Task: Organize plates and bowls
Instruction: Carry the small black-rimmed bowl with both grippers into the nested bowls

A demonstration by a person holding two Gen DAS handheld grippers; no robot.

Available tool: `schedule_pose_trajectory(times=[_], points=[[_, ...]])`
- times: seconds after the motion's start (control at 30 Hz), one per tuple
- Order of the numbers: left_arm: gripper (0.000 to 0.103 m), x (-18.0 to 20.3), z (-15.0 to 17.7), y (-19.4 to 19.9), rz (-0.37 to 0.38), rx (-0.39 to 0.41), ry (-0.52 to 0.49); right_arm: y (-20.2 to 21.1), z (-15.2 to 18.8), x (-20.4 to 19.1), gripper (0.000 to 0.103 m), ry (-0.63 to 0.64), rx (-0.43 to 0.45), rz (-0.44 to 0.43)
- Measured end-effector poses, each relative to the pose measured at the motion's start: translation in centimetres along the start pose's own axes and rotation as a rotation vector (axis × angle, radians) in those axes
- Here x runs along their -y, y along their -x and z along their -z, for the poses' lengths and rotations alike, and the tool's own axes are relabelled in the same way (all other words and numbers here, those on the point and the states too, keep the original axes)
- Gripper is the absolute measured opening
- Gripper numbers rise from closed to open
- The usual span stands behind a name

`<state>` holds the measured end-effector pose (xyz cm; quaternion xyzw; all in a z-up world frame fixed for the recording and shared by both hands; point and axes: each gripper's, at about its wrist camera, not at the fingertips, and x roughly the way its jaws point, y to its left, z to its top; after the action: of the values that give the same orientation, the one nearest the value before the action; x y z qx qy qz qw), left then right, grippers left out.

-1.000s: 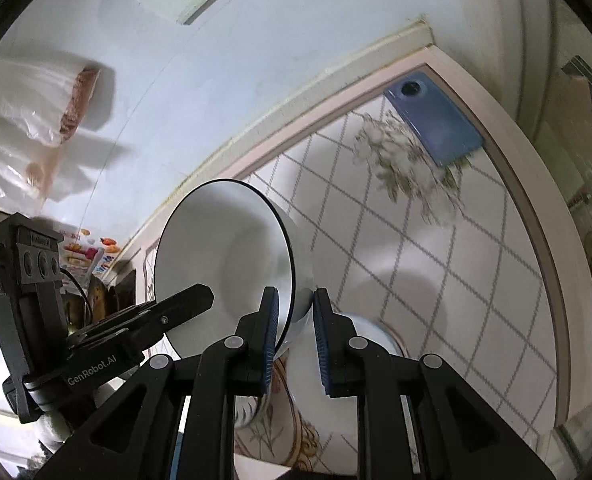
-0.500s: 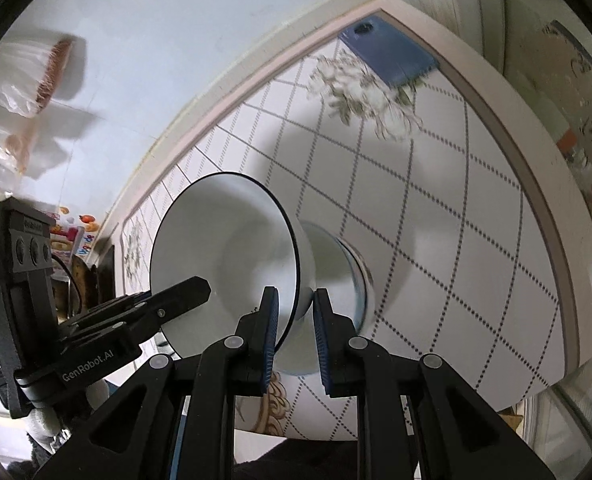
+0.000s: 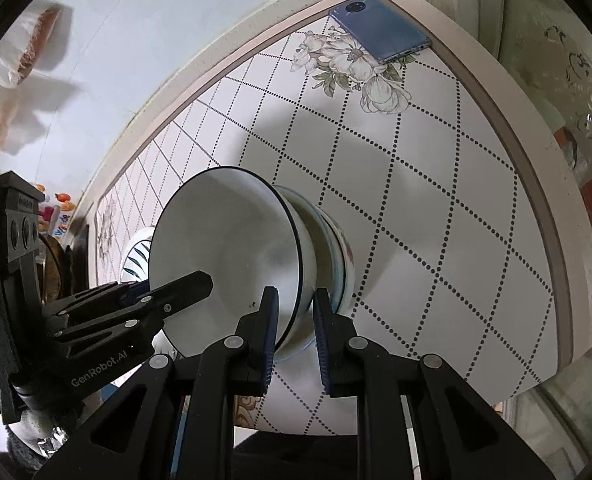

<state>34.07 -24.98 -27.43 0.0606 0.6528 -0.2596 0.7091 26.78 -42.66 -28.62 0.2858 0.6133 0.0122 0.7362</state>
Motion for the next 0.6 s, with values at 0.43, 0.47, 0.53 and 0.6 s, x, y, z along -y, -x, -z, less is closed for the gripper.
schedule_pose_trajectory(times=[0.43, 0.47, 0.53, 0.6], points=[[0.02, 0.9, 0.5, -0.3, -0.056, -0.01, -0.04, 0.0, 0.3, -1.3, 0.023, 0.053, -0.03, 0.098], [0.02, 0.9, 0.5, -0.3, -0.056, -0.01, -0.042, 0.1, 0.3, -1.3, 0.025, 0.049, -0.036, 0.105], [0.02, 1.0, 0.5, -0.4, -0.059, -0.01, -0.039, 0.0, 0.3, -1.5, 0.027, 0.055, -0.047, 0.118], [0.02, 0.9, 0.5, -0.4, -0.054, -0.016, -0.031, 0.0, 0.5, -1.6, 0.027, 0.056, -0.056, 0.116]])
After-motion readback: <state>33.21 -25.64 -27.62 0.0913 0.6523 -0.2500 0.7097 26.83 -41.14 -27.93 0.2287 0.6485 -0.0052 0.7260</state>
